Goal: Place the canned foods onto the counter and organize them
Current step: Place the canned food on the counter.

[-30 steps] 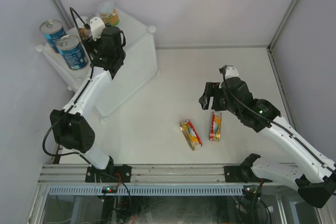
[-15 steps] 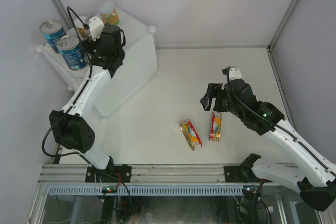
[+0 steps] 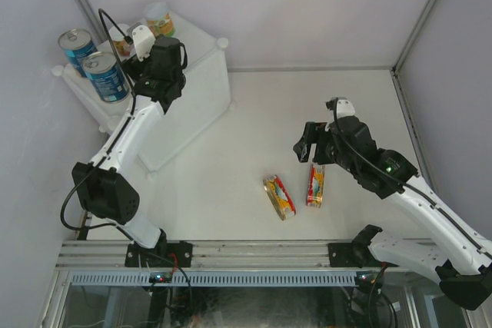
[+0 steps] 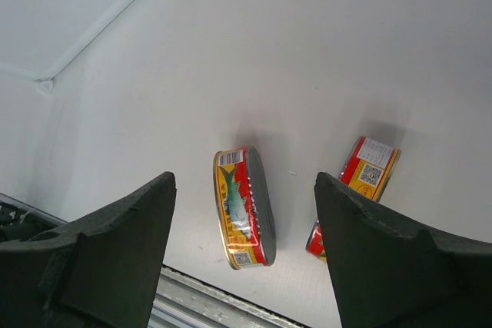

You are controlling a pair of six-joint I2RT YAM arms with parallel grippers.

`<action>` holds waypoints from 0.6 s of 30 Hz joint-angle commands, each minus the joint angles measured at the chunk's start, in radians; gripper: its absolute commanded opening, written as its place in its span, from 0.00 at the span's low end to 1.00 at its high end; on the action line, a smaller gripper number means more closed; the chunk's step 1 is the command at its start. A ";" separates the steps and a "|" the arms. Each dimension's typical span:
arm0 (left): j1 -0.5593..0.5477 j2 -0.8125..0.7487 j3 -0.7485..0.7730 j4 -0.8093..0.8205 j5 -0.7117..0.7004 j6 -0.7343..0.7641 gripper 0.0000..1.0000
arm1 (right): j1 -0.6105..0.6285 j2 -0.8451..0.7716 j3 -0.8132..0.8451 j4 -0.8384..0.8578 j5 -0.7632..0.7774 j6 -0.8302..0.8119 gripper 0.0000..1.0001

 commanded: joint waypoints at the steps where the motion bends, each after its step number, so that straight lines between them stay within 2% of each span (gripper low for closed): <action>1: -0.012 -0.048 0.070 -0.015 -0.021 -0.039 0.92 | 0.010 -0.026 0.006 0.030 0.002 0.009 0.73; 18: -0.091 -0.128 0.035 -0.073 -0.070 -0.105 0.92 | 0.033 -0.046 -0.022 0.028 0.010 0.039 0.73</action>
